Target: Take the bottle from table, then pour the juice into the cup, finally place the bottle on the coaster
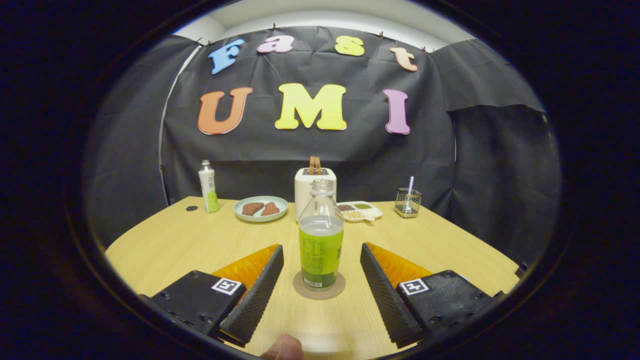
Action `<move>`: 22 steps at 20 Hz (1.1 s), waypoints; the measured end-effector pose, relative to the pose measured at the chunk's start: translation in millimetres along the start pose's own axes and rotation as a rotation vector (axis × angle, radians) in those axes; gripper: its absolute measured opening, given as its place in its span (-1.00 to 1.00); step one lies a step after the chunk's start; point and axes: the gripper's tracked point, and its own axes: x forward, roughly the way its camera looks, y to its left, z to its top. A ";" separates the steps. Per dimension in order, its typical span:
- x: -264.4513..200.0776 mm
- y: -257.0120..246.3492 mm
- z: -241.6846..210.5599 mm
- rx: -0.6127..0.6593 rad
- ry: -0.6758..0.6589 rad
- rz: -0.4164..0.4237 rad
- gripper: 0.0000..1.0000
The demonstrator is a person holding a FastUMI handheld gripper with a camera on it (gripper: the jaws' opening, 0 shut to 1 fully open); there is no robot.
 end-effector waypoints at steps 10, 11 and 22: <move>-93.0 -5.8 -16.5 0.047 -0.088 0.054 0.99; -97.8 -5.1 -21.4 0.052 -0.089 0.059 0.99; -131.5 -14.0 -35.7 0.052 -0.144 0.023 0.99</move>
